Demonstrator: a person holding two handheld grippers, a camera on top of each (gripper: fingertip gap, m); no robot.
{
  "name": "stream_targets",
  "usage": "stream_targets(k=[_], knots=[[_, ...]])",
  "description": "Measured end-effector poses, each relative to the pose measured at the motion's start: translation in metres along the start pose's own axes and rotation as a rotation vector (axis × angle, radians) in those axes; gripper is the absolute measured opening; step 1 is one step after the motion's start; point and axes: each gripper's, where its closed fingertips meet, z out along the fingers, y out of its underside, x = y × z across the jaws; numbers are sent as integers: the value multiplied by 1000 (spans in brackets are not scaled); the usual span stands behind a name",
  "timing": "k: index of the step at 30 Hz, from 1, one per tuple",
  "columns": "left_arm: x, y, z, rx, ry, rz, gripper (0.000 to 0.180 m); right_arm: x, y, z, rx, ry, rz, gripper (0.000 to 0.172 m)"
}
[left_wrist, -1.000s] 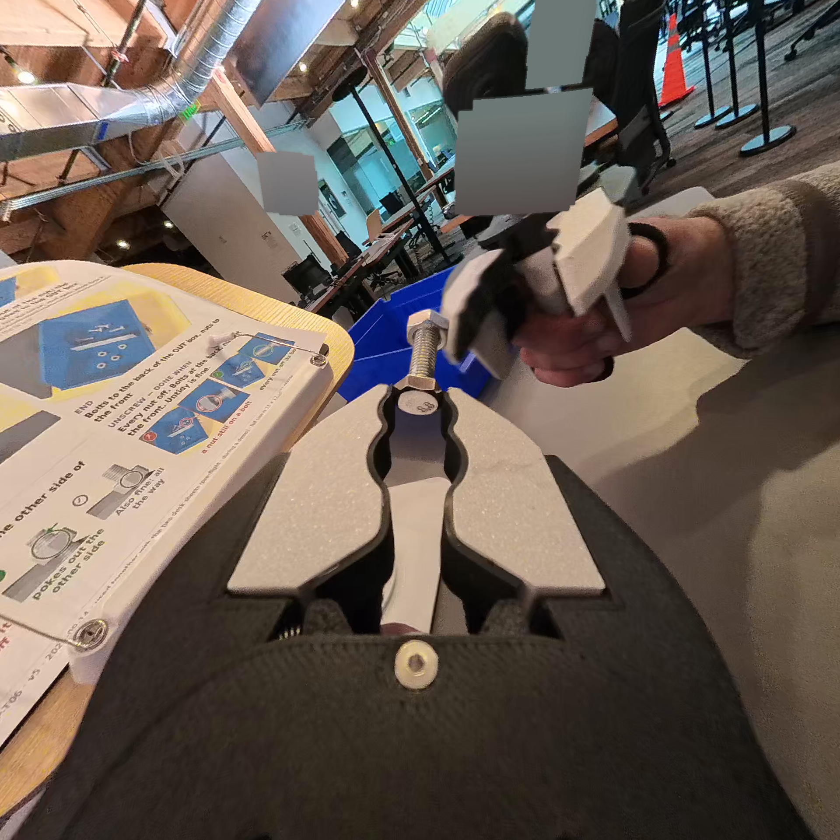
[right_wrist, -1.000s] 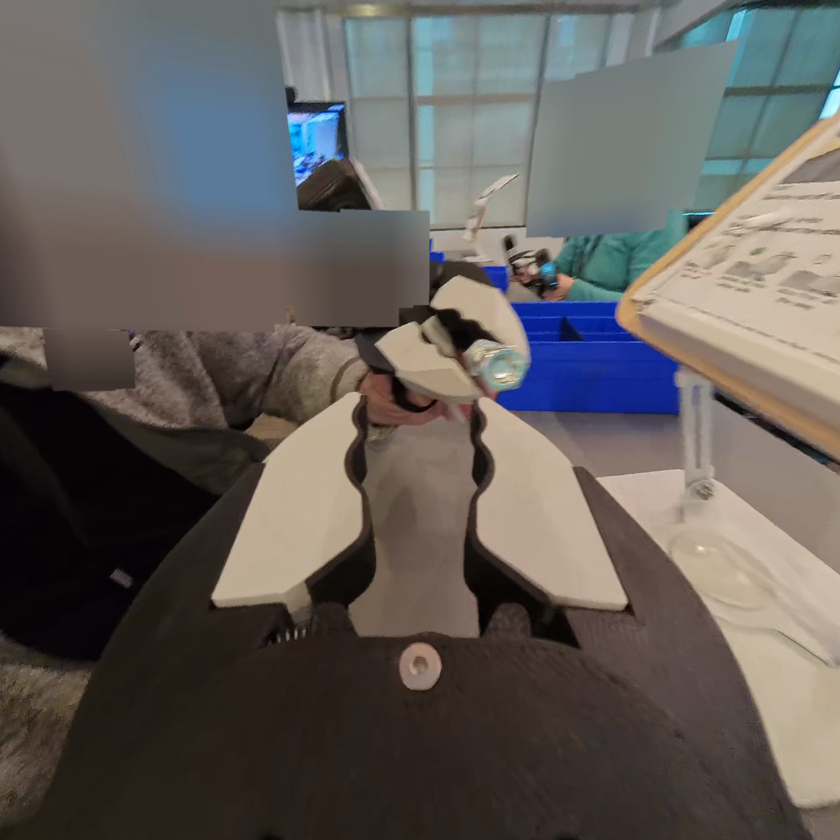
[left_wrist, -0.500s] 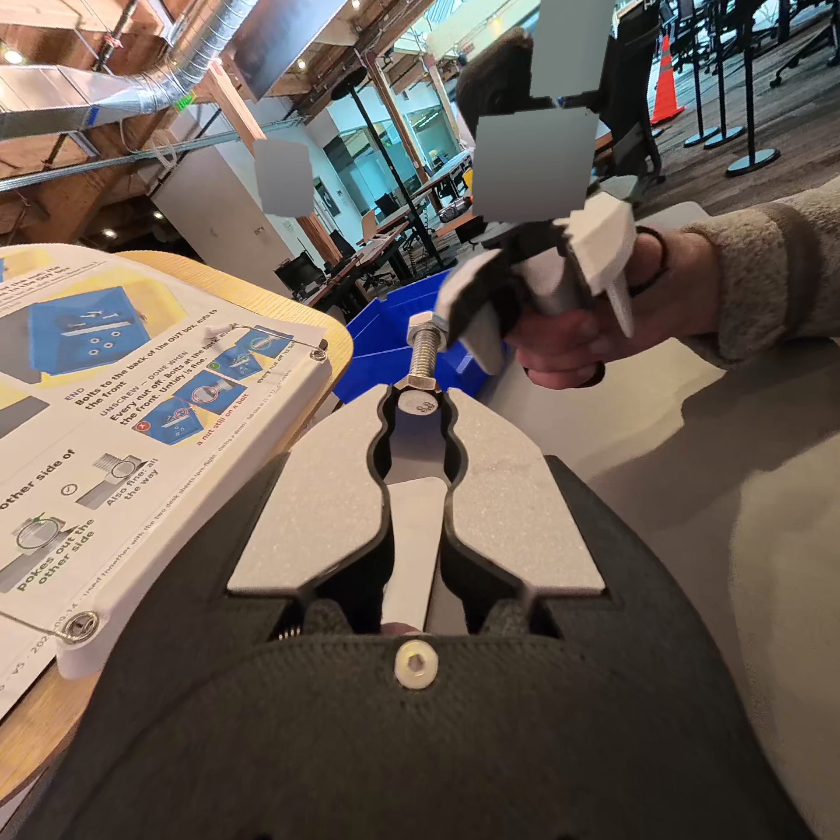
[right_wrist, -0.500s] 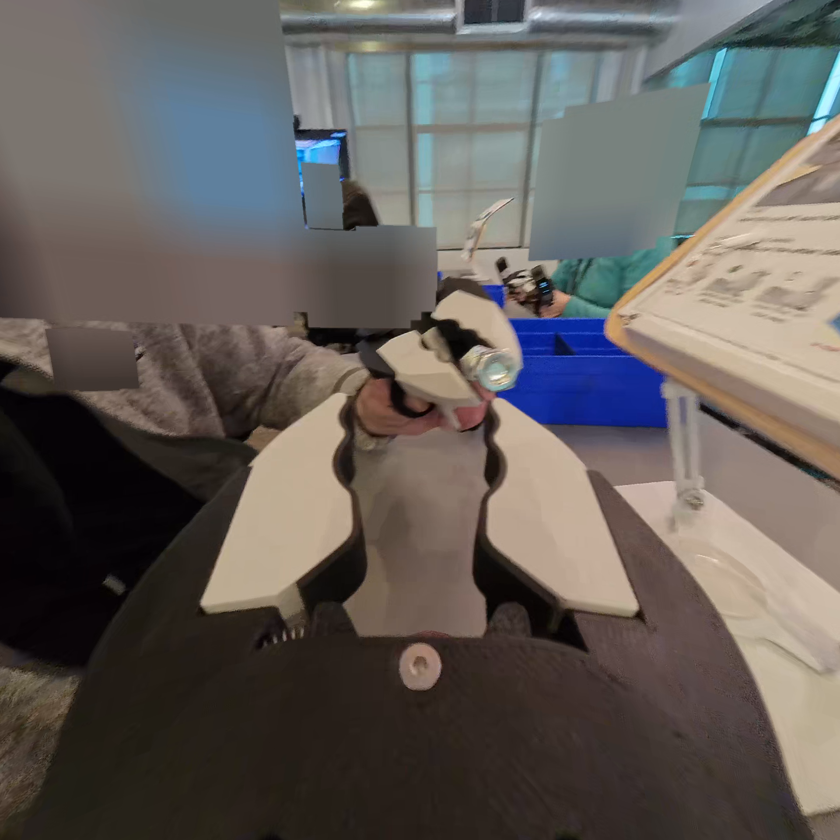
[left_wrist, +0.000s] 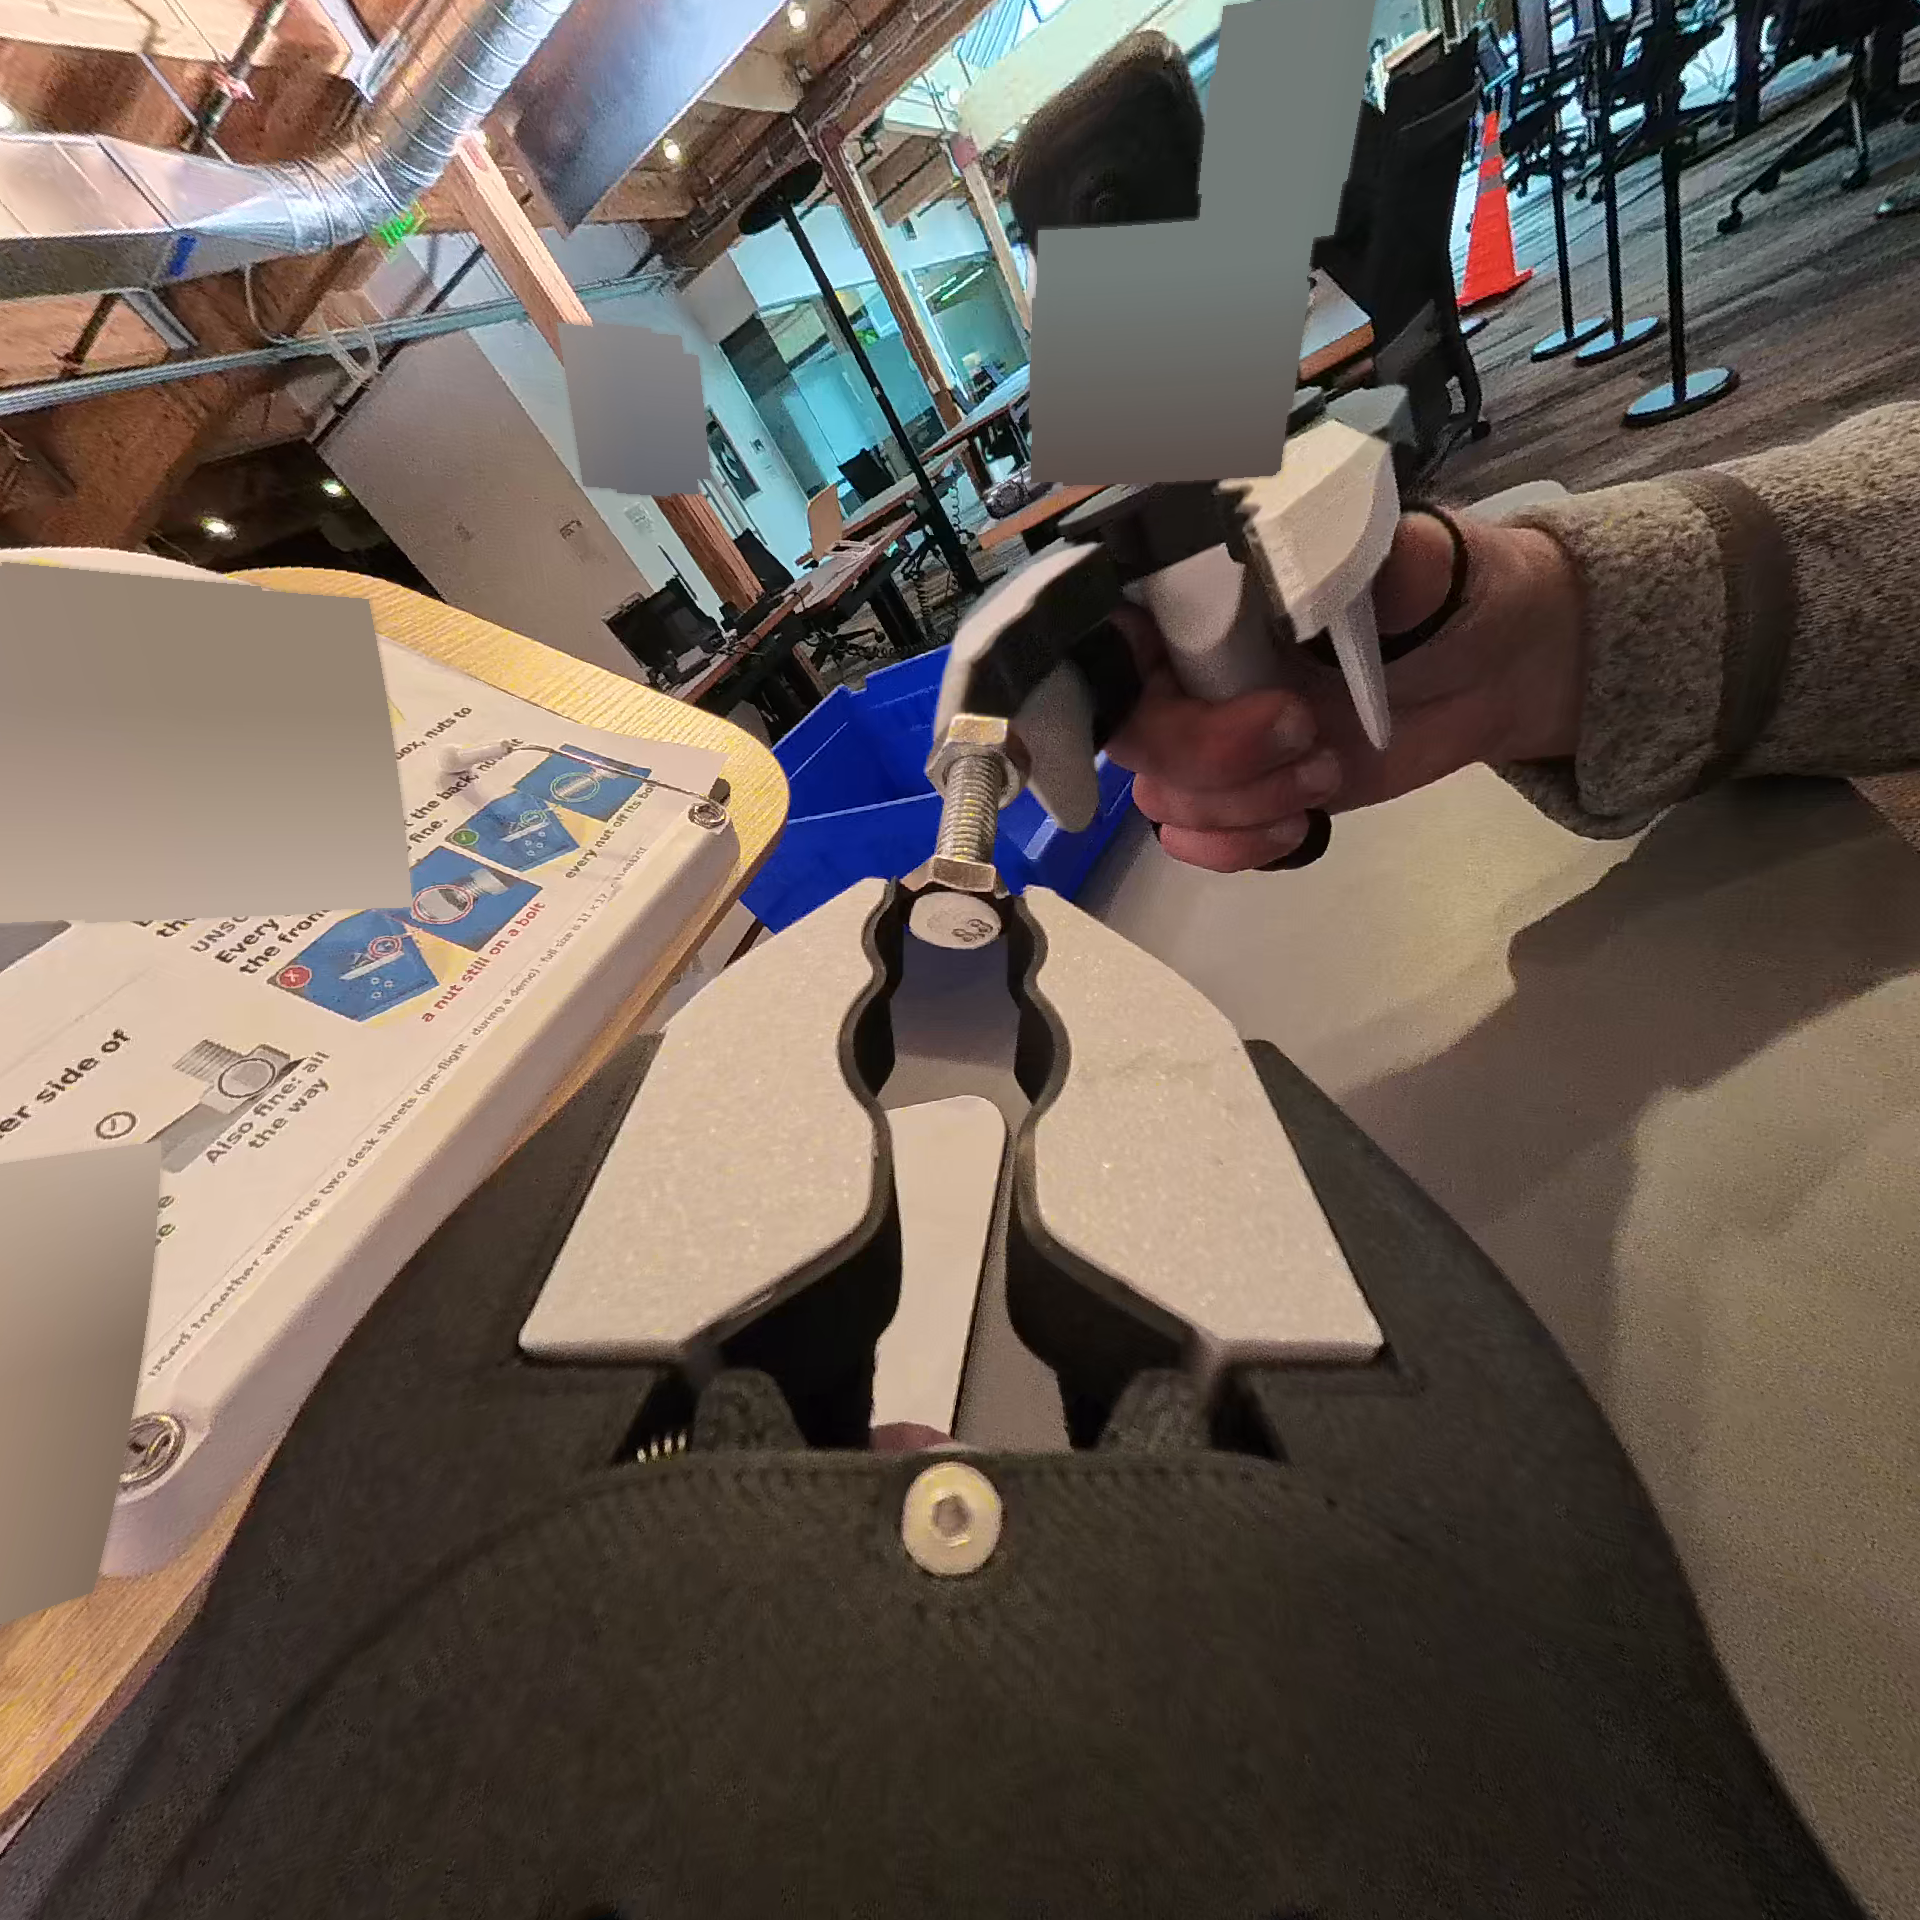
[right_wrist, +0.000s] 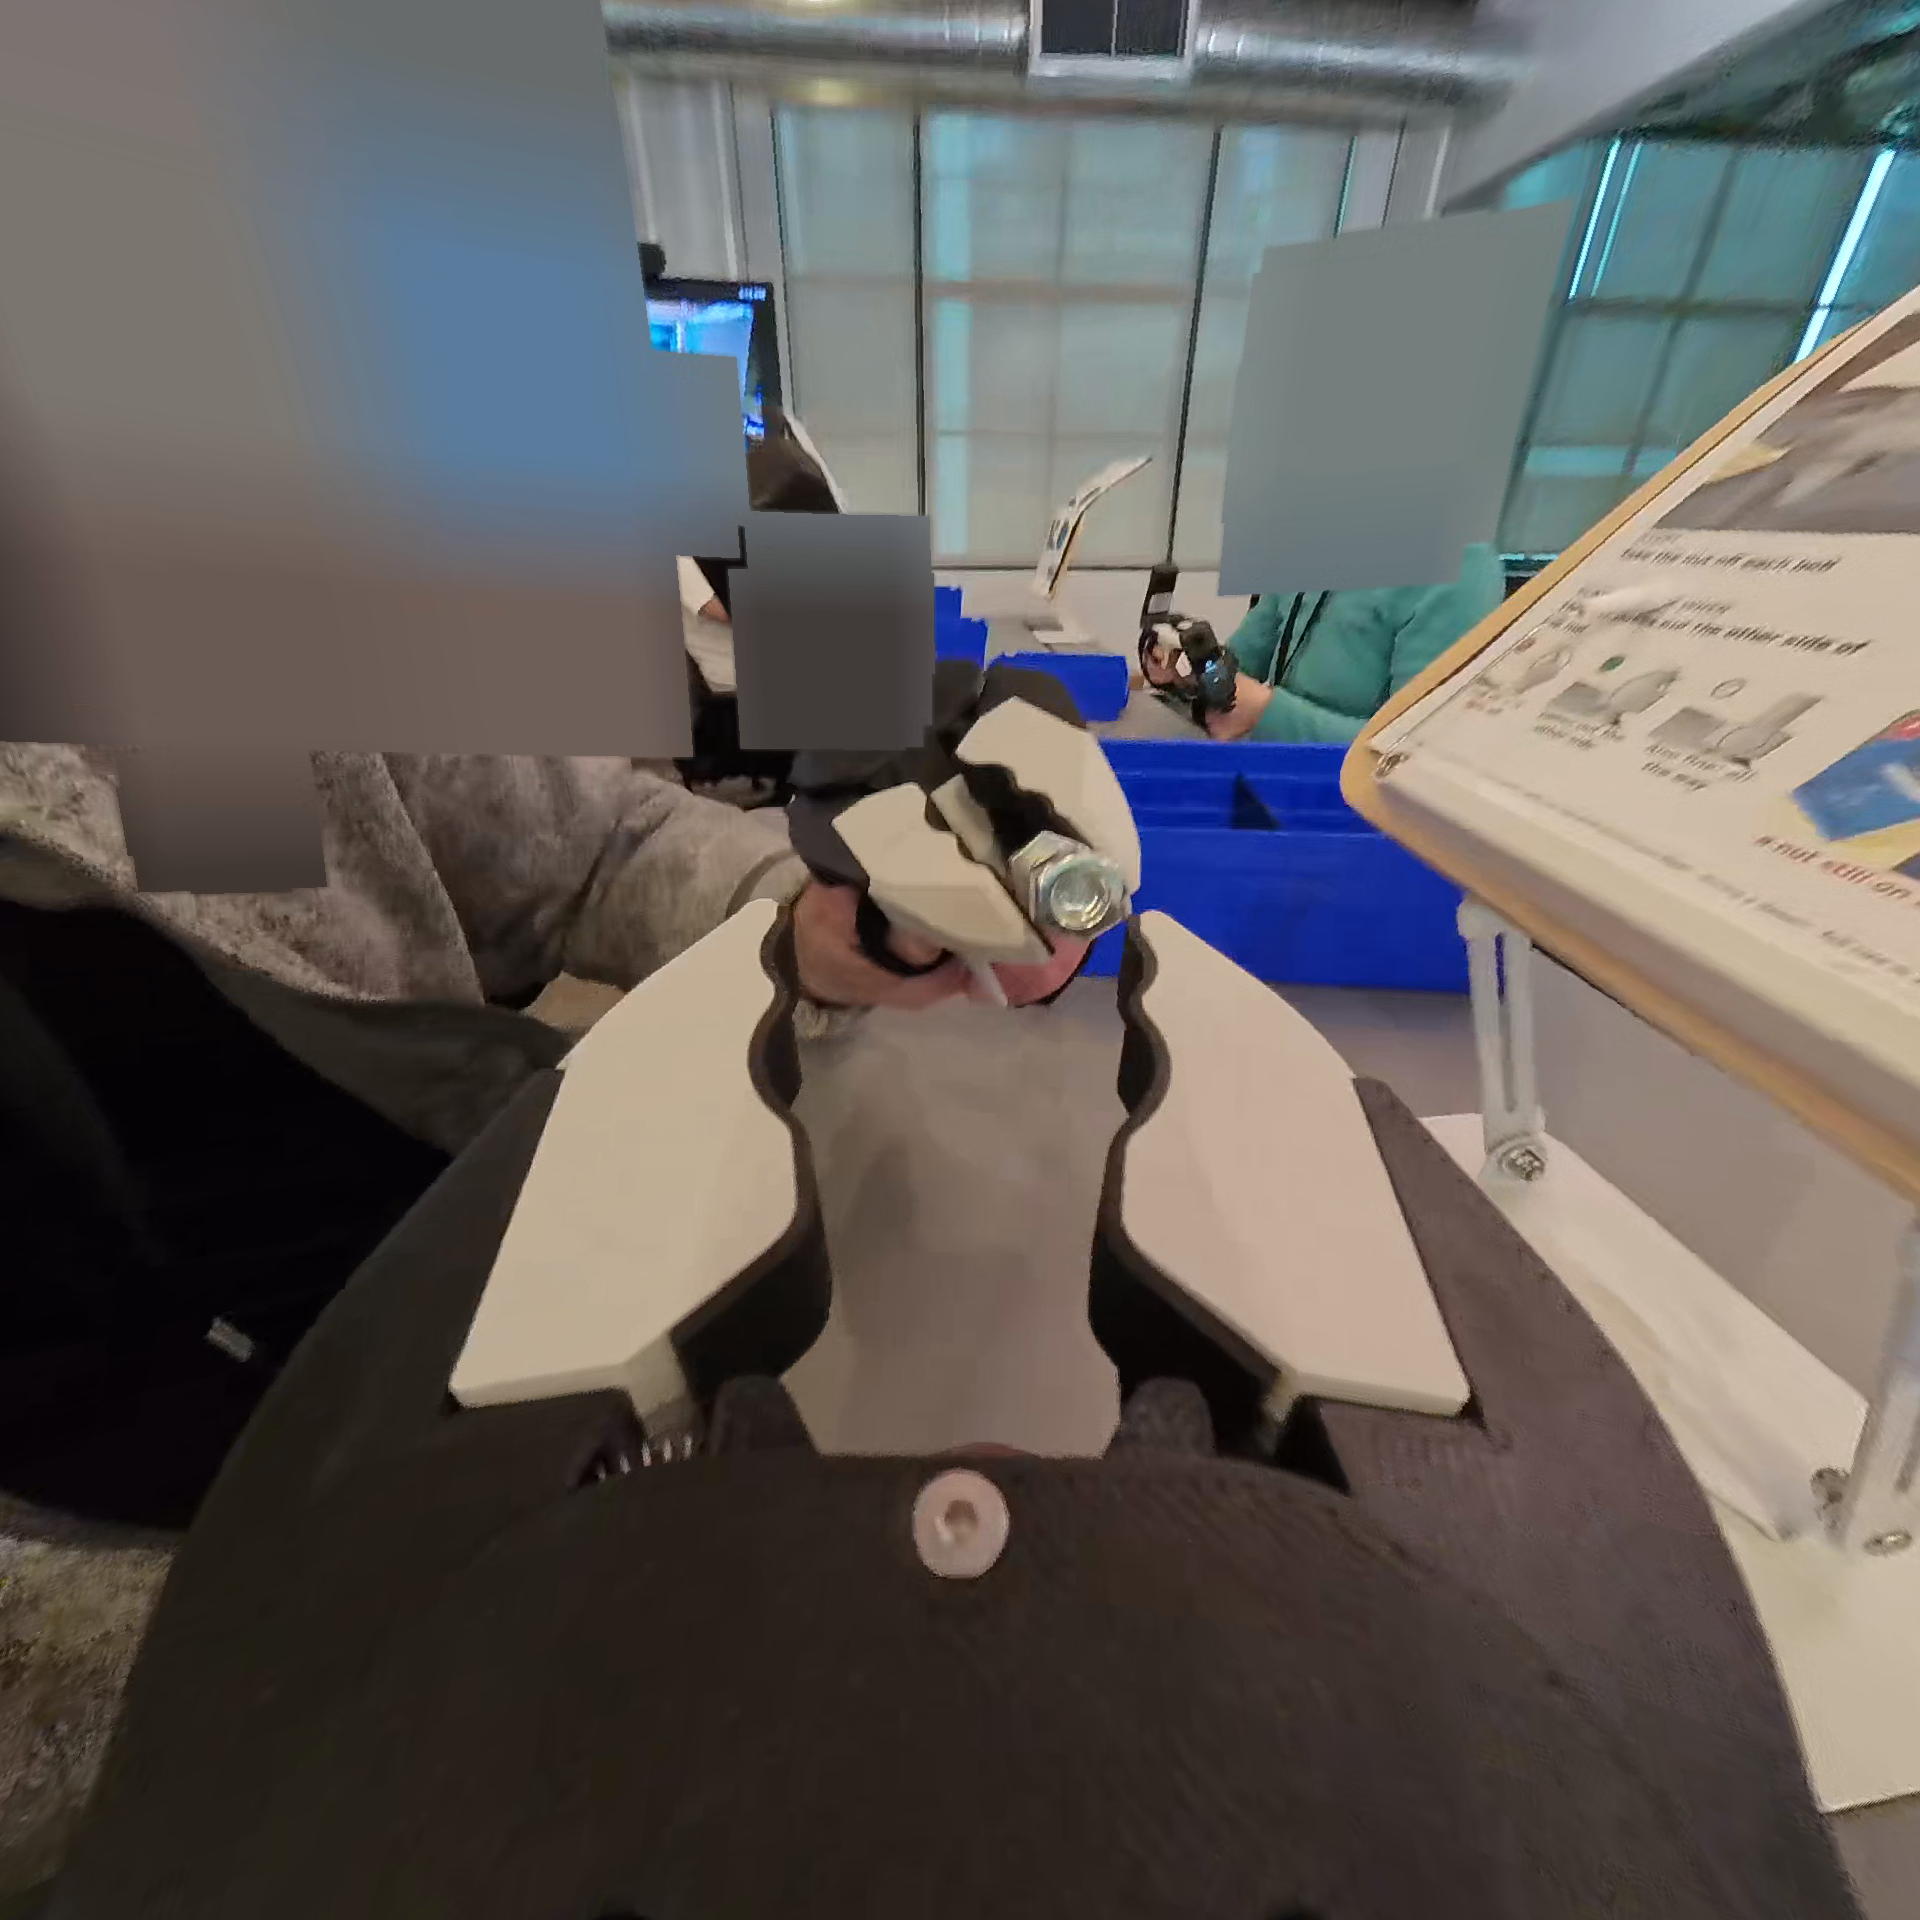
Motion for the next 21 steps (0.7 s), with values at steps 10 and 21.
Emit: stream_targets(k=[10, 21], knots=[[-4, 0, -2, 9, -6, -20, 18, -15, 13, 8, -80, -84, -13, 37], [-6, 2, -2, 5, -12, -37, 18, -22, 4, 6, -38, -132, -18, 30]])
